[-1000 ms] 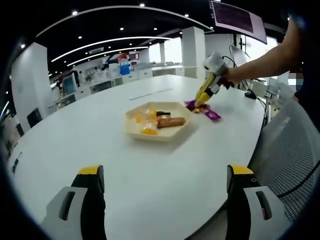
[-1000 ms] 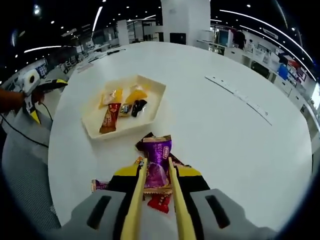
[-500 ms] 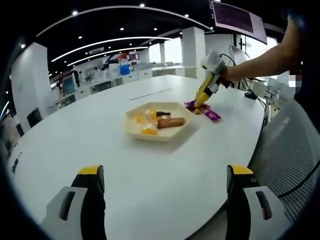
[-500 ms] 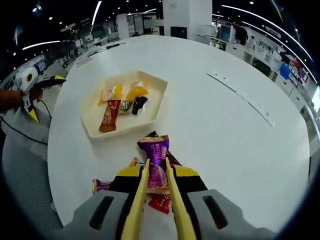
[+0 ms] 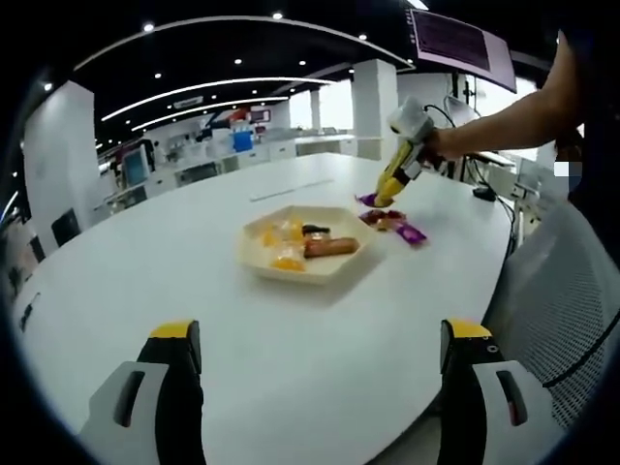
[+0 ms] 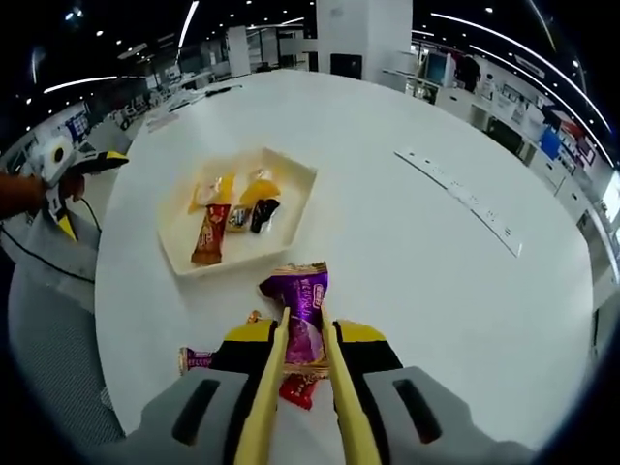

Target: Place the target food into the container with the food tongs after gripping and lifting it, then release it inside without dropping or visibly crushing the food.

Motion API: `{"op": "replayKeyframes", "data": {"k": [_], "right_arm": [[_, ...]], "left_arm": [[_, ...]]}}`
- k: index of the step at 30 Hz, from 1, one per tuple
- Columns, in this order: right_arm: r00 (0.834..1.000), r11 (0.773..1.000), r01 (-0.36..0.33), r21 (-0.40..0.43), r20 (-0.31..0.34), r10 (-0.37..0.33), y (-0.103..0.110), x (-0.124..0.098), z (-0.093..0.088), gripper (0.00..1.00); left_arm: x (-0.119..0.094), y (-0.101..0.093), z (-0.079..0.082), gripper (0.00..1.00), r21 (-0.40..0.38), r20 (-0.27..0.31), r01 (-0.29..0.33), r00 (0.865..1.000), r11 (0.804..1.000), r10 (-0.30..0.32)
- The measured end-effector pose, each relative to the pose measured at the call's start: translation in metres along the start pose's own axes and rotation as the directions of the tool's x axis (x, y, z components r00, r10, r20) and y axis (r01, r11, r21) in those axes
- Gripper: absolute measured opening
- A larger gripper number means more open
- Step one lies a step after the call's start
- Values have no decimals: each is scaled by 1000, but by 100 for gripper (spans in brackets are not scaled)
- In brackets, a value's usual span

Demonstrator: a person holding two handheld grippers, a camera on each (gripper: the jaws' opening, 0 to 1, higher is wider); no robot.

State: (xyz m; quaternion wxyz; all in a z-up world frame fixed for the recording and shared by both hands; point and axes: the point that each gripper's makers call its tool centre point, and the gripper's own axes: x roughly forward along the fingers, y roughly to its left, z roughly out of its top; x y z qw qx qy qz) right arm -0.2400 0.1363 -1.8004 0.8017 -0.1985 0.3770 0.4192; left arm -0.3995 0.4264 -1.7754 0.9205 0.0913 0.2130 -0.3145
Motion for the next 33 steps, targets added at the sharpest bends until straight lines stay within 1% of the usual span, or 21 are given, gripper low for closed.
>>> {"op": "replayKeyframes", "data": {"k": [6,9,13,15,21,29,33], "right_arm": [[1000,1000,3,5,8,-3,-9,-12,10,22],[1000,1000,13,-5,-9,-13,-12,-17,11,21],[1000,1000,21,-4,-5,-21,-16,-23,16,22],[1000,1000,21,11,2,-21,-17,-25,20,22],[999,999,33,16,6,-33,-20,-32,27,21],[999,998,45,37,10,-45,-24,-35,30,21],[999,998,44,37,19,-45,-20,-35,38,21]], "left_arm": [[1,-3,-4,100,30,-18,6,1000,1000,-5],[1,-2,-3,100,36,-17,0,1000,999,0],[-1,1,-3,100,38,-14,-13,1000,999,14],[-1,0,-2,100,42,-12,-15,1000,999,15],[-1,0,-1,100,45,-3,-14,1000,999,14],[-1,0,1,100,51,0,-15,1000,999,15],[-2,0,1,100,49,5,-16,1000,999,16]]}}
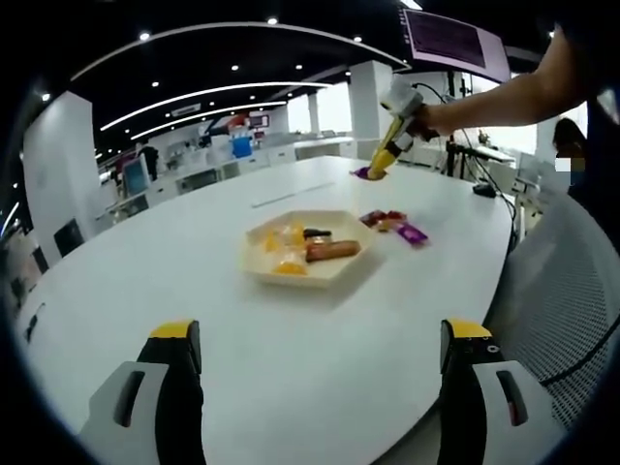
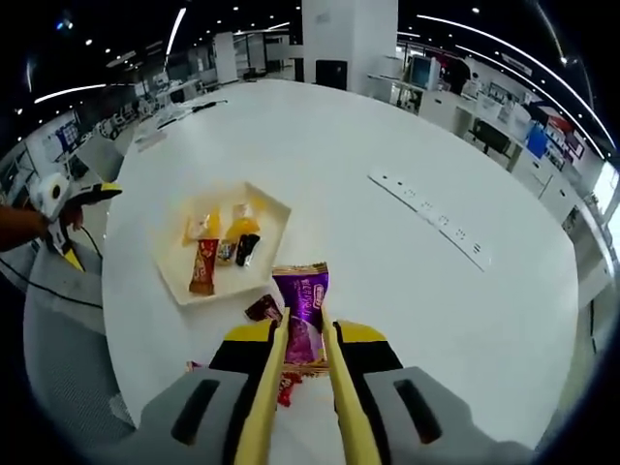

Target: Place the target food into the container with the food tongs after gripping and lifting it, then release it inside without dropping or visibly crushing the food.

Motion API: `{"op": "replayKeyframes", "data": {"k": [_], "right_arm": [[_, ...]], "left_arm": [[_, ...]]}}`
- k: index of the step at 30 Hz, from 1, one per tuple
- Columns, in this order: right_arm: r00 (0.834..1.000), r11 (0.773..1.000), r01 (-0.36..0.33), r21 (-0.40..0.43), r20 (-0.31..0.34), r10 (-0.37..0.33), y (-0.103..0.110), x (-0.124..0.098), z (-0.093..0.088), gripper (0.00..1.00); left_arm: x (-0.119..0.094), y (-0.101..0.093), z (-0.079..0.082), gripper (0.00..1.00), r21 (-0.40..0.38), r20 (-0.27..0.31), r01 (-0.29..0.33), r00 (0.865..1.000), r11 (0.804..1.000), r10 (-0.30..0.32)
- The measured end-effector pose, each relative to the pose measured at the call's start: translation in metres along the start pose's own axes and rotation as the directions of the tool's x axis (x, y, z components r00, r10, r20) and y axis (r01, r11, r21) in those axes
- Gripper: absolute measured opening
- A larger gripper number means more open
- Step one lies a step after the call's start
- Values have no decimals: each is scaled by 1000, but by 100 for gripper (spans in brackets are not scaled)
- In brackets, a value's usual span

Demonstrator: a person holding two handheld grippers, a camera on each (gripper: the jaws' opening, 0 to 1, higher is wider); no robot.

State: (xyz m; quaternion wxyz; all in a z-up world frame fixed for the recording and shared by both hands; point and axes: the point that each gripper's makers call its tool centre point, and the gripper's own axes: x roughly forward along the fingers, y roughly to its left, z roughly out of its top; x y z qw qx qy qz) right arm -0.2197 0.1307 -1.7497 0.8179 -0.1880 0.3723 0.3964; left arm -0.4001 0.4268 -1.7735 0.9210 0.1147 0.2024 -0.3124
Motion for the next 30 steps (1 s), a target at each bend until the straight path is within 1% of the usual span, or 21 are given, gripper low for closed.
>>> {"op": "replayKeyframes", "data": {"k": [7,20,24,30], "right_arm": [[1000,1000,-8,-8,5,8,11,8,11,21],[998,997,-57,-46,34,59,46,31,44,22],[997,996,-72,-61,35,74,59,38,52,22],[995,993,-92,-72,41,95,71,48,64,22]], "left_arm": [[0,2,1,100,0,3,-11,1000,1000,11],[-2,5,3,100,5,12,-27,1000,1000,27],[-2,5,3,100,4,12,-28,1000,1000,28],[-2,5,3,100,4,11,-29,1000,1000,29]]}}
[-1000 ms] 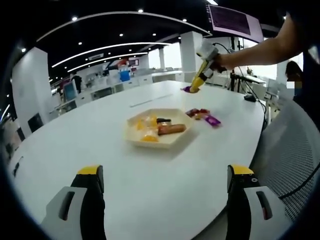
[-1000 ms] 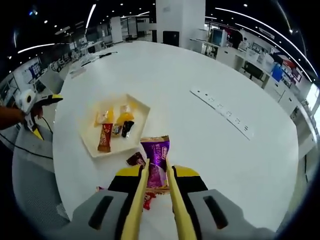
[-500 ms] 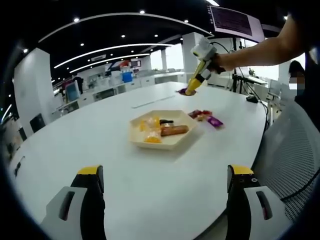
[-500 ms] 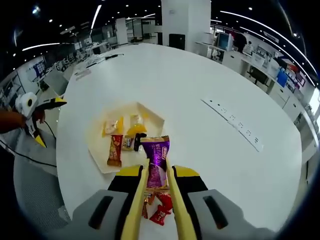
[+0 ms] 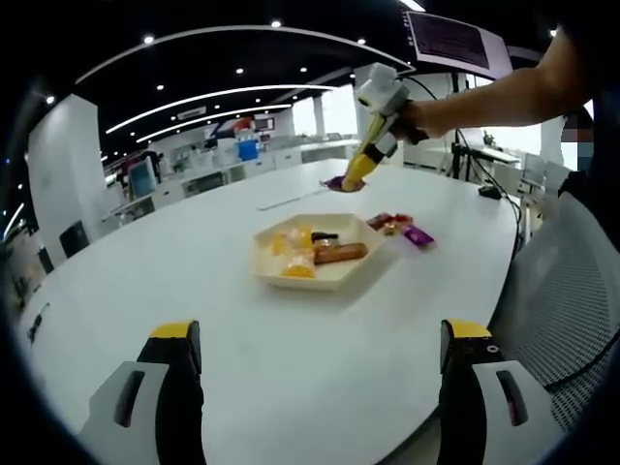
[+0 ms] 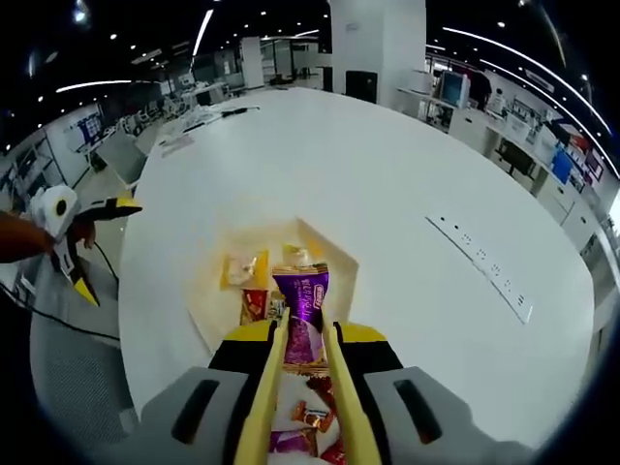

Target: Place the target food into the container with the food tongs after gripping and lifting it, then release it inside without dropping or visibly crushing the food.

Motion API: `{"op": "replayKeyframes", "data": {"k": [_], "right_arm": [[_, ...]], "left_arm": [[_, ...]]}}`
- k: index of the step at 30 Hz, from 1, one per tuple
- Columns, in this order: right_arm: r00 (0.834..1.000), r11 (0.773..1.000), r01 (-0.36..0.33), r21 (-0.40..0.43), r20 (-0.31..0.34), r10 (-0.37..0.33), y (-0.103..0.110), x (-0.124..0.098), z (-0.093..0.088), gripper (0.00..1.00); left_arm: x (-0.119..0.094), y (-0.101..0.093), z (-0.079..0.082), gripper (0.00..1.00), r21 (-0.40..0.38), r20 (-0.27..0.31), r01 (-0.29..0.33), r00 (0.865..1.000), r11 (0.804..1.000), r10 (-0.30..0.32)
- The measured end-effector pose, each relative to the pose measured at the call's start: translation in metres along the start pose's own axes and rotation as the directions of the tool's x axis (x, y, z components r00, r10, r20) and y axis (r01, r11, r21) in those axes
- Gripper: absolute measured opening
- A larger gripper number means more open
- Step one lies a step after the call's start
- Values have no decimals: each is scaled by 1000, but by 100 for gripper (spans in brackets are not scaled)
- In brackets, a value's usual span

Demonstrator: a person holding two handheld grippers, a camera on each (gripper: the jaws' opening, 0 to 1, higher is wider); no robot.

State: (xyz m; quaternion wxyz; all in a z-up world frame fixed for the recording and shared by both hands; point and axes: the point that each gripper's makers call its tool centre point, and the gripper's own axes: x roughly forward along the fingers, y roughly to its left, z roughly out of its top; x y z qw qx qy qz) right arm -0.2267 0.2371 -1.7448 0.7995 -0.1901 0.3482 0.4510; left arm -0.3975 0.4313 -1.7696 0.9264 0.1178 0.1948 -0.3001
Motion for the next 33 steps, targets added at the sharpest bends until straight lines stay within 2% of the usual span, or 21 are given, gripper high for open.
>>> {"op": "replayKeyframes", "data": {"k": [8,17,22,28,33], "right_arm": [[1000,999,-27,-38,-2,27,20,13,14,22],[999,998,-32,-50,15,32,27,23,32,22],[999,997,-43,-61,21,44,34,27,38,22],[999,995,-41,-87,-6,41,38,38,42,22],[998,995,-67,-76,14,69,43,40,44,26]], "left_arm": [[0,0,1,100,-2,4,-2,1000,1000,2],[0,2,1,100,-2,3,-5,1000,1000,5],[-1,3,1,100,-8,6,-12,1000,1000,12],[-1,1,2,100,-3,6,-6,1000,1000,6],[-1,3,2,100,-9,12,-13,1000,1000,13]]}}
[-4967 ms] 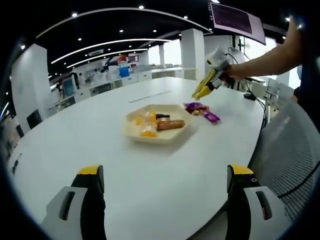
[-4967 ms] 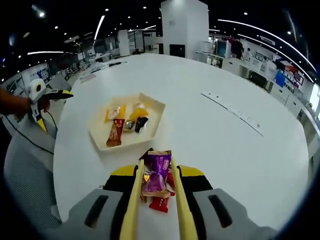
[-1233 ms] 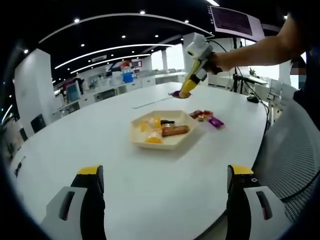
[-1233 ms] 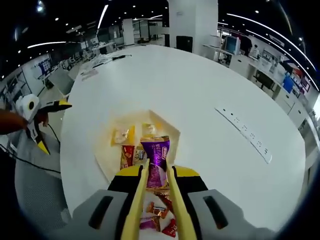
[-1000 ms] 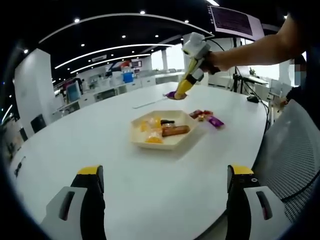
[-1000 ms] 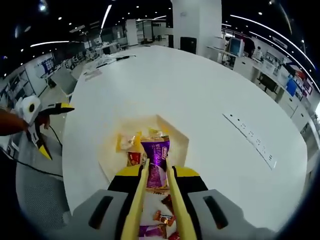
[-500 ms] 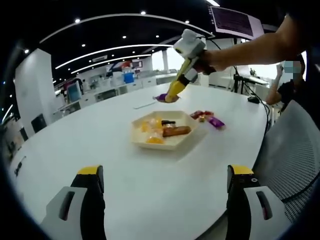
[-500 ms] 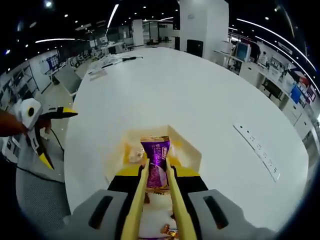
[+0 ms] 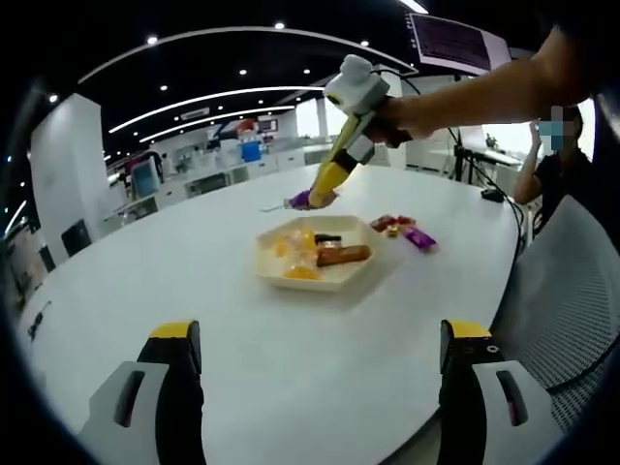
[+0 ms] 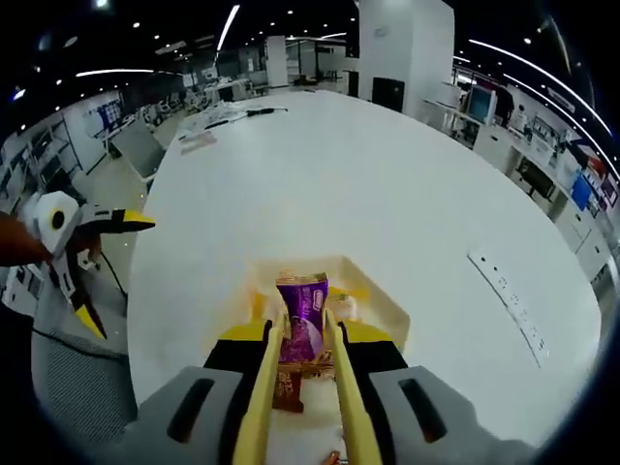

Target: Place the target food into the container with the food tongs after gripping and lifting it, then release it inside without dropping or visibly crushing the food.

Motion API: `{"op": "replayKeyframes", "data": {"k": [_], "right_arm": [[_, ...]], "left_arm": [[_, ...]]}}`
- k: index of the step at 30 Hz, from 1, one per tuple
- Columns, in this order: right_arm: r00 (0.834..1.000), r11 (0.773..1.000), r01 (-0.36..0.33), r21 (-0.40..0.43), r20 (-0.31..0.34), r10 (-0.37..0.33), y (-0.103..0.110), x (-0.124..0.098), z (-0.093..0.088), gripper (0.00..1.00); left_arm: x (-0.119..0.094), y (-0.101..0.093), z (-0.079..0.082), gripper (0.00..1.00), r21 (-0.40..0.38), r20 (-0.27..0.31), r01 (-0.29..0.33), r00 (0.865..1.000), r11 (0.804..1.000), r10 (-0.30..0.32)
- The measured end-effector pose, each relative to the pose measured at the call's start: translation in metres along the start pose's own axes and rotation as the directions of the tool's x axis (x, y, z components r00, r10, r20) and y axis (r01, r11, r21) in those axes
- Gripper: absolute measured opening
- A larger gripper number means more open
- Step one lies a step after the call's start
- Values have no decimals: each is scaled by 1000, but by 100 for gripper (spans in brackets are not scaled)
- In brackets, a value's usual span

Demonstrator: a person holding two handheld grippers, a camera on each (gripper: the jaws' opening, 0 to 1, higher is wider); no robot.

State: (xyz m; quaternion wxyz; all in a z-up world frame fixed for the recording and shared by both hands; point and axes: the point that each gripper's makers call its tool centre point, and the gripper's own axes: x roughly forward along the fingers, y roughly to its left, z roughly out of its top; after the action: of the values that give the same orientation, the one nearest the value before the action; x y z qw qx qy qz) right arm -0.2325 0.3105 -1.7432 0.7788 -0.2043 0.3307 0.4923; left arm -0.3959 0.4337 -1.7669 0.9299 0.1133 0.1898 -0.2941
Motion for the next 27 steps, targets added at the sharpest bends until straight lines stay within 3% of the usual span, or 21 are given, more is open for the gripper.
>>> {"op": "replayKeyframes", "data": {"k": [1,3,15,27], "right_arm": [[1000,999,26,-24,11,-25,-3,-1,2,26],[1000,1000,3,-9,4,-3,2,-3,1,26],[999,998,21,-51,46,-19,-8,-19,-1,27],[995,997,60,-57,89,-55,-21,-59,-10,27]], "left_arm": [[0,0,0,100,0,1,0,1000,1000,0],[0,0,0,100,2,0,0,1000,1000,0],[0,-1,0,100,1,0,3,1000,1000,-3],[0,-3,2,100,16,2,10,1000,1000,-10]]}}
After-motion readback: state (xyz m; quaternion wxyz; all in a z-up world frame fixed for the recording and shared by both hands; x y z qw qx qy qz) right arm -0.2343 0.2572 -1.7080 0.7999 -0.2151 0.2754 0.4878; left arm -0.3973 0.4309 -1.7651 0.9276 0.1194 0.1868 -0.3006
